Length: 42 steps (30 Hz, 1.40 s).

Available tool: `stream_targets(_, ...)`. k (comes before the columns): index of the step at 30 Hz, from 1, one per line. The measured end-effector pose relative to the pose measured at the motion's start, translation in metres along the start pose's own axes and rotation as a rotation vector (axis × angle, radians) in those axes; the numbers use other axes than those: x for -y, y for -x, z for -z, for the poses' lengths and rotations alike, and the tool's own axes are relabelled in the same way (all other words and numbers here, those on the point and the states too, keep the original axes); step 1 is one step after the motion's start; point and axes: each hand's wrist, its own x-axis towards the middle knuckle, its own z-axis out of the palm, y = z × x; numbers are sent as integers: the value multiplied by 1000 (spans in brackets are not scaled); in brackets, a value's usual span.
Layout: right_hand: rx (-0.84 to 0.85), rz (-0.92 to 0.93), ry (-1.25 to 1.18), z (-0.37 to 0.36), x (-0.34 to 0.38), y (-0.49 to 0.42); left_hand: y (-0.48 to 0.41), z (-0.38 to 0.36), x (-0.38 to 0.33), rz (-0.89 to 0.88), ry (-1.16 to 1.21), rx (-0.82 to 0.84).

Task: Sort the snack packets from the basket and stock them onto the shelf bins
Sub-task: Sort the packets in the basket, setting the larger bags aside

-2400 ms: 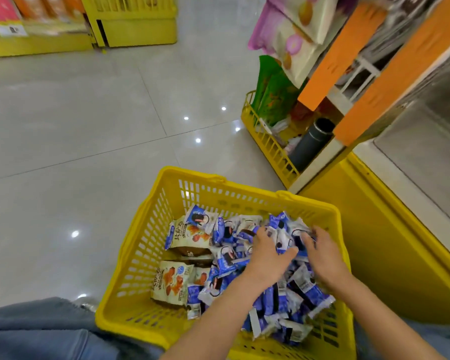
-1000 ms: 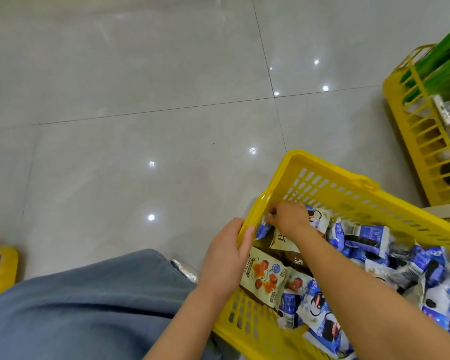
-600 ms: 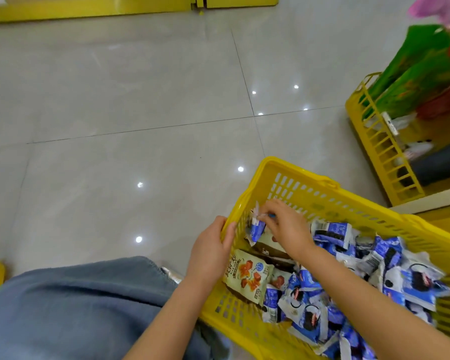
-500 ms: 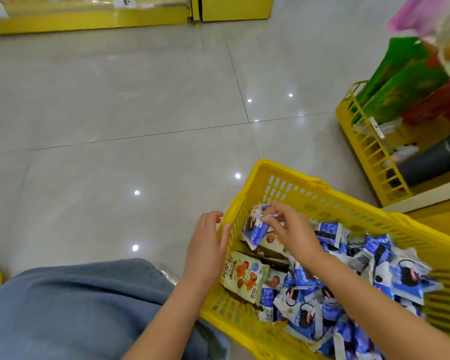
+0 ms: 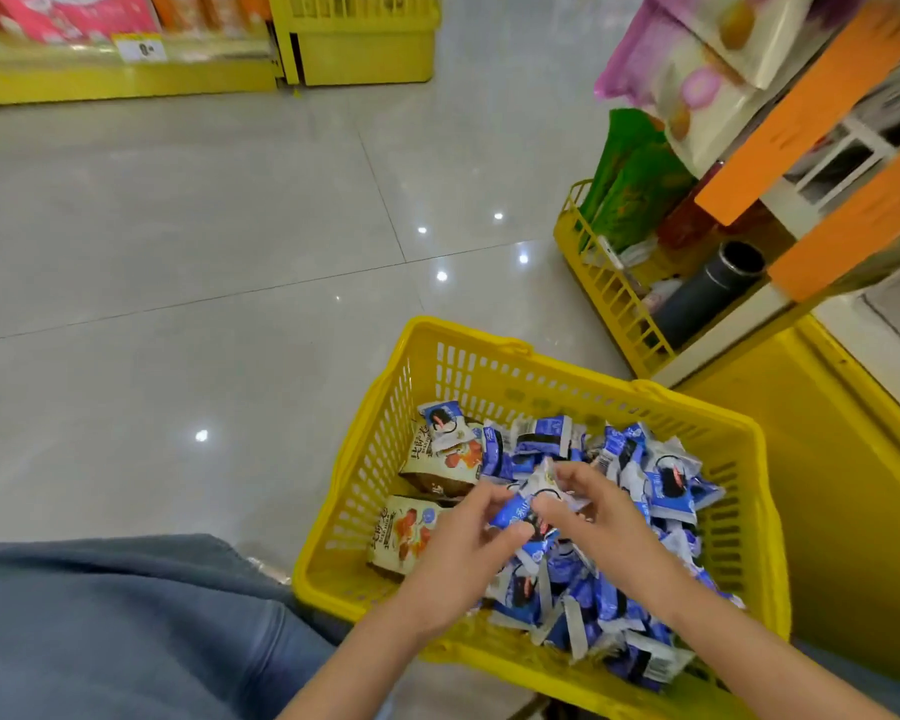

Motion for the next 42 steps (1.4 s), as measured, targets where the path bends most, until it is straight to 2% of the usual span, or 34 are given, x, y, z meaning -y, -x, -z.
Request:
stream_targets(3,-119,11,30,25,-14,15,-6,-40,5,-39,-237,26)
stream_targets(5,-264,43,75,47,-23,21,-15,-64,10,-79,-441,49)
stream_targets(8,-437,8,183,85,-44,23,-25,-93,21,-38,-718,243)
stream_targets(10,-444,-51,293,106,-59,20,-27,-105,28,11,-767,351)
stream_targets(13,-309,-173,572,121,-75,14,-27,-107,28,33,-752,369)
stream_targets(15,-308,-157,686,118,-73,10,-28,-92,19,-55,-815,291)
stream_targets(17,-385,-29,718,104,-61,6,-30,-62,8,-167,-812,97)
stream_targets(19,-386,122,737,83,-47,-1,-28,-22,-2,-243,-767,-135)
stream_targets(22,-221,234,687,43,-33,-20,-26,43,-6,-266,-836,-513)
stream_targets(24,-112,246,665,15,-29,-41,-27,78,2,-146,-868,-624)
stream_targets(27,-1,219,640,-25,-27,-76,-24,103,22,95,-726,-509)
stream_targets(29,53,191,624,-49,-28,-99,-22,105,36,150,-617,-437)
stream_targets(36,158,17,747,-98,-27,-160,-27,108,48,115,-611,-476)
stream_targets(42,62,40,870,-104,-29,-173,-28,107,50,87,-600,-475)
